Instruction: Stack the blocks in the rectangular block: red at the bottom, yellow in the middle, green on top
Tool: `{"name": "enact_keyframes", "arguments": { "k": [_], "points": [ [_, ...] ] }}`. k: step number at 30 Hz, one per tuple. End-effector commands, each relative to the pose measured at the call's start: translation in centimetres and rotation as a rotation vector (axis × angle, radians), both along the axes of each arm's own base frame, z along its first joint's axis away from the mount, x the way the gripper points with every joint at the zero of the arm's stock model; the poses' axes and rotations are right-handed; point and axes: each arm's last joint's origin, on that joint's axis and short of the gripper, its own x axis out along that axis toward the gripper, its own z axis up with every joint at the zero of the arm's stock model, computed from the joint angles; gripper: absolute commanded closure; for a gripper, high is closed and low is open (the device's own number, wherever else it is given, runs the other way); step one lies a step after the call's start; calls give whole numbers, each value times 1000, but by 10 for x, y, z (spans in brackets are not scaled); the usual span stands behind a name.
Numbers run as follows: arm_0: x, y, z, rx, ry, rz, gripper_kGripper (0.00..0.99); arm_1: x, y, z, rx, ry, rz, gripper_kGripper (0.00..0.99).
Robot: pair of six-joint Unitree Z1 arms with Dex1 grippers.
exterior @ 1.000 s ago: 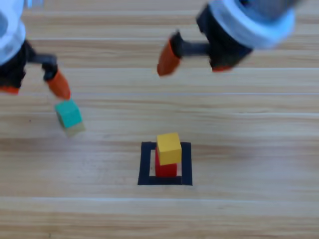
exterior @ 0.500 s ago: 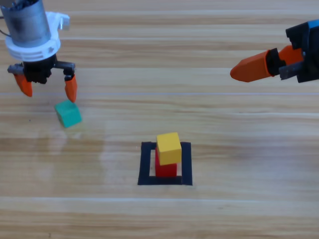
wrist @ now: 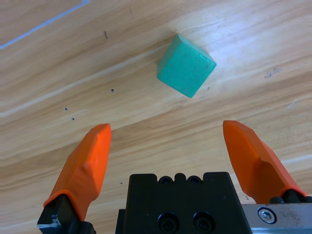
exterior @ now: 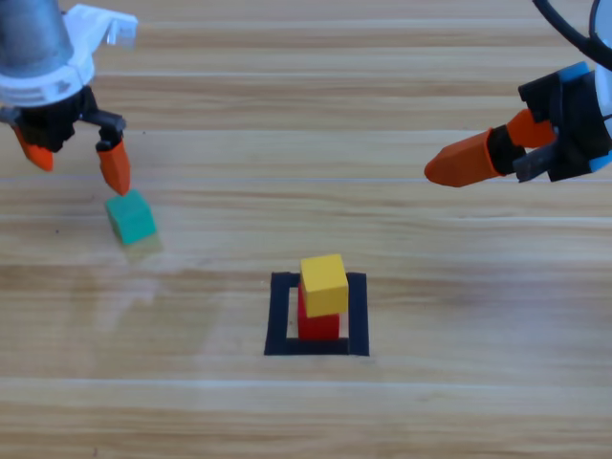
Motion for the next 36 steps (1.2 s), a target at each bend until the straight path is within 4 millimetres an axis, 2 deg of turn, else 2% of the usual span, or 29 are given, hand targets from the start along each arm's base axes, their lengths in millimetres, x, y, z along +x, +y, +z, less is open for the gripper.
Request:
{"name": "enact_keyframes", "arguments": {
  "k": [1, 7, 11, 21, 36],
  "points": [
    [-5, -13, -20, 39, 65, -91, 13, 6, -4, -14, -22, 27, -4, 7],
    [7, -36, -59, 139, 124, -153, 1, 5, -5, -14, -22, 29, -3, 7],
    [13, -40, -78, 155, 161, -182, 4, 4, -5, -14, -22, 28, -1, 7],
    [14, -41, -72, 123, 127, -205, 7, 4, -4, -13, -14, 32, 10, 7],
    [9, -39, -76, 77, 81, -253, 16, 5, -3, -18, -31, 35, 14, 7]
  ]
}}
